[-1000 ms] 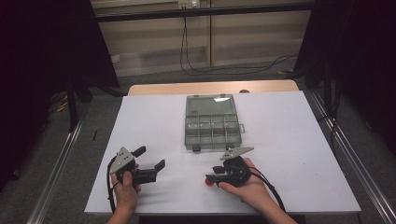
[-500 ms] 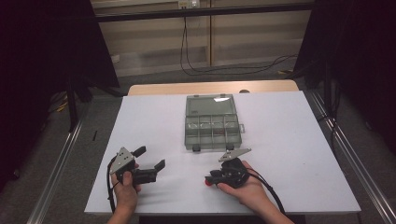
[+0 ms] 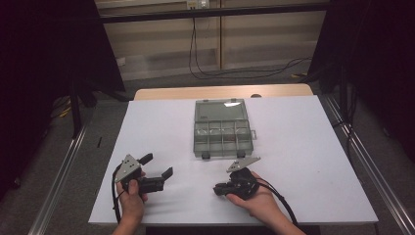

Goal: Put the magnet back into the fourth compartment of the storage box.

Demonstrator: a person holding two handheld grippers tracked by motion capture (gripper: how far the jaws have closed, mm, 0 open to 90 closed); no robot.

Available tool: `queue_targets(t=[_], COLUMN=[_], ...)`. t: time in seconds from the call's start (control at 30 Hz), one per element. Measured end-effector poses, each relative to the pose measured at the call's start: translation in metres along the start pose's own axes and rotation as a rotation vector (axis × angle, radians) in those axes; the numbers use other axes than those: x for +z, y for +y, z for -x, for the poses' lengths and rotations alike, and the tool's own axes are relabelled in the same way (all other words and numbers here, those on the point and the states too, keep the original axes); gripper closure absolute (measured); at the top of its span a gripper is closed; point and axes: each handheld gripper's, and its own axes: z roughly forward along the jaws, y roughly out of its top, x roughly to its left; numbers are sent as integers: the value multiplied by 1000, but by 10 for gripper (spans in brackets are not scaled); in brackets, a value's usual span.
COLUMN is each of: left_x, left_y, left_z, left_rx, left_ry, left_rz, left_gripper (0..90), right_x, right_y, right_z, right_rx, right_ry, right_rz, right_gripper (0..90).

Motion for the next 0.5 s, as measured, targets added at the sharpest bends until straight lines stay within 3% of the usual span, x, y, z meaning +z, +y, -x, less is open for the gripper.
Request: queue_targets(t=[0.5], left_x=[0], left_y=[0], left_z=[0], left_rx=[2], left_ry=[-2], left_rz=[0], left_gripper=[40], right_x=[-1], right_y=[1], right_z=[-2], right_rx=[-25], right_ry=[-23], right_rz=[8], right_gripper=[831])
